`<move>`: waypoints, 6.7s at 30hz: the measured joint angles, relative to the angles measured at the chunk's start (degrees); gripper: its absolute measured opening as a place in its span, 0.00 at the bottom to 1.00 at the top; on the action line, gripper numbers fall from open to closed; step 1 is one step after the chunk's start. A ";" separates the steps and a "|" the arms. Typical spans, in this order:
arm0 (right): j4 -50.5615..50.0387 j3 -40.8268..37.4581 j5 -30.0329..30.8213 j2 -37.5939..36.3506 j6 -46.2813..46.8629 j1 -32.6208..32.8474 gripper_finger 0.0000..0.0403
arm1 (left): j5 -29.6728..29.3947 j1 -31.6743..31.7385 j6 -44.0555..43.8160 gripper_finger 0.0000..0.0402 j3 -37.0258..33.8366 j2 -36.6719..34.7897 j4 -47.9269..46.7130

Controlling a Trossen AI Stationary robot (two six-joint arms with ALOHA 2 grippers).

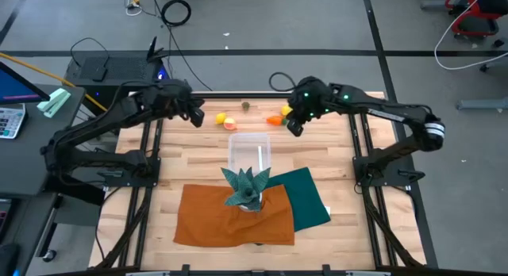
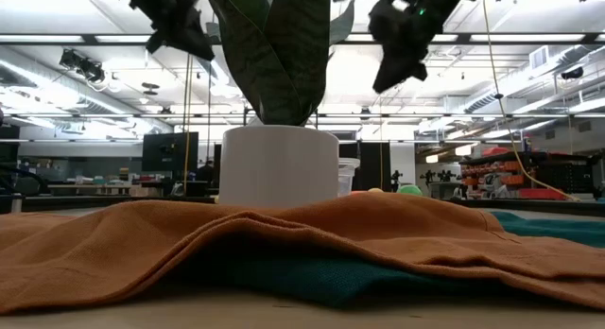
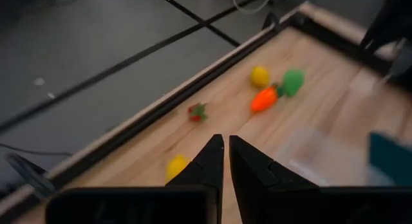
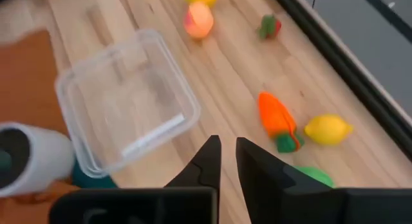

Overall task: Pick and placing Produce into tupperware
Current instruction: Put the green pear into the transparent bin

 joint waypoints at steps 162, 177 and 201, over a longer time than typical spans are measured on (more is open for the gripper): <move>-3.45 -0.66 3.41 29.64 14.00 -13.02 0.93 | 4.65 -0.20 -11.58 0.41 -0.04 9.62 -0.10; -3.32 -0.66 3.39 29.42 14.13 -13.05 0.80 | 4.65 -0.20 -11.62 0.41 -0.04 9.62 -0.10; -2.13 -0.66 3.40 29.38 14.64 -13.03 0.61 | 4.65 -0.20 -11.88 0.41 -0.04 9.62 -0.10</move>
